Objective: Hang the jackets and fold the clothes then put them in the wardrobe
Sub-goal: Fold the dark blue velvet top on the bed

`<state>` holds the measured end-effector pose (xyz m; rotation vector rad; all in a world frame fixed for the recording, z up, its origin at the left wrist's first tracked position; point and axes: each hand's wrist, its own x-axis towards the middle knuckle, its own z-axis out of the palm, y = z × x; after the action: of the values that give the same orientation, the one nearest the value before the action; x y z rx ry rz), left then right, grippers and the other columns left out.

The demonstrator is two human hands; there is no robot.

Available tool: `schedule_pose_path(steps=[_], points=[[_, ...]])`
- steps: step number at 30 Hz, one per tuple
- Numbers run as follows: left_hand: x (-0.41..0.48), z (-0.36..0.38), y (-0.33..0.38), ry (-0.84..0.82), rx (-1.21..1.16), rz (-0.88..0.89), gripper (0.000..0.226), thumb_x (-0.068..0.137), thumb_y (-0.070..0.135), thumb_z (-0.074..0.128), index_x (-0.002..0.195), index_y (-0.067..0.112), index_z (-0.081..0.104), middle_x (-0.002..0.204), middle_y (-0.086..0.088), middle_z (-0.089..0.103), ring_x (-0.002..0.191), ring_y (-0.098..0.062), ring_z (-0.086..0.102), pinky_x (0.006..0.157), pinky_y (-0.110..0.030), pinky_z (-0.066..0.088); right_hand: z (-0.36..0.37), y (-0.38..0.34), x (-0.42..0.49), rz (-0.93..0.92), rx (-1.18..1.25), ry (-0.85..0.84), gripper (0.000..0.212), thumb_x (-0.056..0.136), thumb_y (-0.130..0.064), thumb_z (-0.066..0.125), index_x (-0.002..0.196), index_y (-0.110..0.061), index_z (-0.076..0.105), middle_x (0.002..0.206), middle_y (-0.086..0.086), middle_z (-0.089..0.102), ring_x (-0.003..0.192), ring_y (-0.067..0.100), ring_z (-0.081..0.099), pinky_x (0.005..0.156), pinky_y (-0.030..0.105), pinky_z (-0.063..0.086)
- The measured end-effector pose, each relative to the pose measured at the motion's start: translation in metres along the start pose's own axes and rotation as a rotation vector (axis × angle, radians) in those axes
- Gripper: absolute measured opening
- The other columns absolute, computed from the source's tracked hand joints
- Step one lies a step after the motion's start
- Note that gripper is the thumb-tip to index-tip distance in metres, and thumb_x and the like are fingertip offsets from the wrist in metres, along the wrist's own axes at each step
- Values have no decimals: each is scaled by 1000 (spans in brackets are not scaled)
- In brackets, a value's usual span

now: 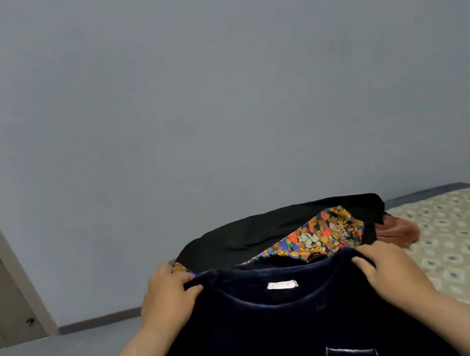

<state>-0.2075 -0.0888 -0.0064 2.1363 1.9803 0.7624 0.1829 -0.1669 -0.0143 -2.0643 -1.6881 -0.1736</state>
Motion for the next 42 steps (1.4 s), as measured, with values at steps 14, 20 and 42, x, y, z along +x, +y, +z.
schedule_pose_path(steps=[14,20,42], points=[[90,176,-13,-116,-559,-319,81,88,31,69,153,27,21,164,-3,-3,146,-25,27,113,-34,32,205,-10,89,619,489,-175,68,89,-32,72,145,-8,42,150,26,37,139,39,35,115,45,30],[57,219,-34,-292,87,151,110,79,68,55,157,27,-11,144,2,-51,153,-26,-8,121,-42,13,248,-6,51,447,217,-346,110,89,-61,60,157,-12,-12,165,9,-21,153,25,16,114,32,30],[-106,240,76,-808,239,416,100,84,69,51,156,37,-11,165,3,-14,152,-21,-13,122,-48,-3,51,152,-193,893,625,-671,16,87,-32,75,94,-18,76,86,-5,78,81,13,74,78,30,53]])
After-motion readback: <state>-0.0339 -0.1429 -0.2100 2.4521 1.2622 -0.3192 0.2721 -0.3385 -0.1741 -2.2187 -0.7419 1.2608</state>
